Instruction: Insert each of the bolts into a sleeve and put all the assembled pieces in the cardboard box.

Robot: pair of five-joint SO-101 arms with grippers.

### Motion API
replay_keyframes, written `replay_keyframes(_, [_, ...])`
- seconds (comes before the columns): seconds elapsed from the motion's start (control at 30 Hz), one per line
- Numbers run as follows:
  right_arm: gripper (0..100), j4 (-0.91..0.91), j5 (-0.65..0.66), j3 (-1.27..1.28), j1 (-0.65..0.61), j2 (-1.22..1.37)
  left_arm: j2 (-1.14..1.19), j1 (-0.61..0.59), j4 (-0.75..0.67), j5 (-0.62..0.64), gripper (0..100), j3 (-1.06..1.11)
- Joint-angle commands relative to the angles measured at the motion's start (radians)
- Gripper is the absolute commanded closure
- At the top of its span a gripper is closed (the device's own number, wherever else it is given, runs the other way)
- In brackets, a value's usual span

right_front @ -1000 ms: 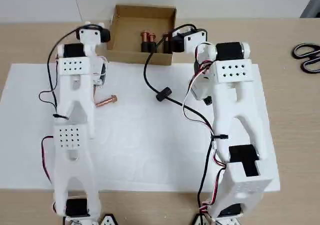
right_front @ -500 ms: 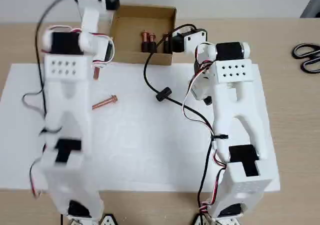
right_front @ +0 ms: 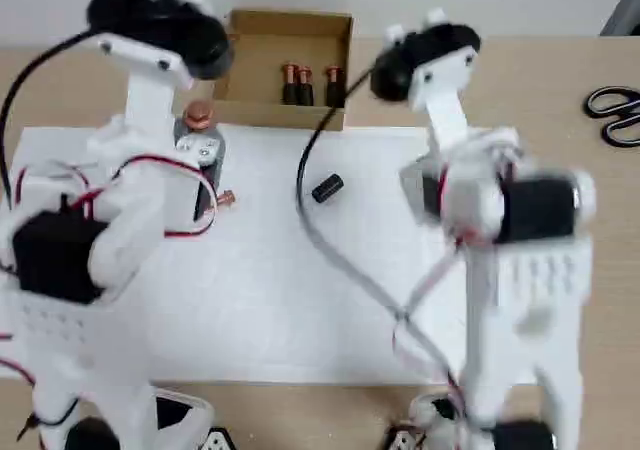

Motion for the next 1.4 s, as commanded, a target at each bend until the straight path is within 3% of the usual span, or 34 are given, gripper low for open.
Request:
replay_keyframes(0.0, [99.1,-0.145,-0.072,0.186,-0.022,-0.309,-0.094,0.008,-0.104,0.110,99,0.117])
replay_keyframes(0.2, [99.5,-0.699,-0.103,0.790,-0.036,-0.622,-0.161,0.006,-0.330,0.265,99,0.341])
replay_keyframes(0.37, [99.5,-0.975,-0.106,1.185,-0.035,-0.857,-0.207,0.020,-0.480,0.315,99,0.466])
replay_keyframes(0.53, [99.5,-1.017,-0.124,1.407,-0.039,-1.073,-0.210,0.091,-0.608,0.316,99,0.576])
replay_keyframes(0.77, [99.5,-1.017,-0.269,1.642,-0.041,-1.311,-0.210,0.238,-0.763,0.316,99,0.687])
replay_keyframes(1.03, [99.4,-1.015,-0.282,1.686,-0.041,-1.308,-0.212,0.292,-0.776,0.365,99,0.690])
replay_keyframes(1.17, [99.4,-1.015,-0.376,1.680,-0.042,-1.308,-0.218,0.325,-0.821,0.361,99,0.693])
replay_keyframes(1.37, [99.4,-1.015,-0.433,1.685,-0.186,-1.308,-0.218,0.338,-0.844,0.301,99,0.690])
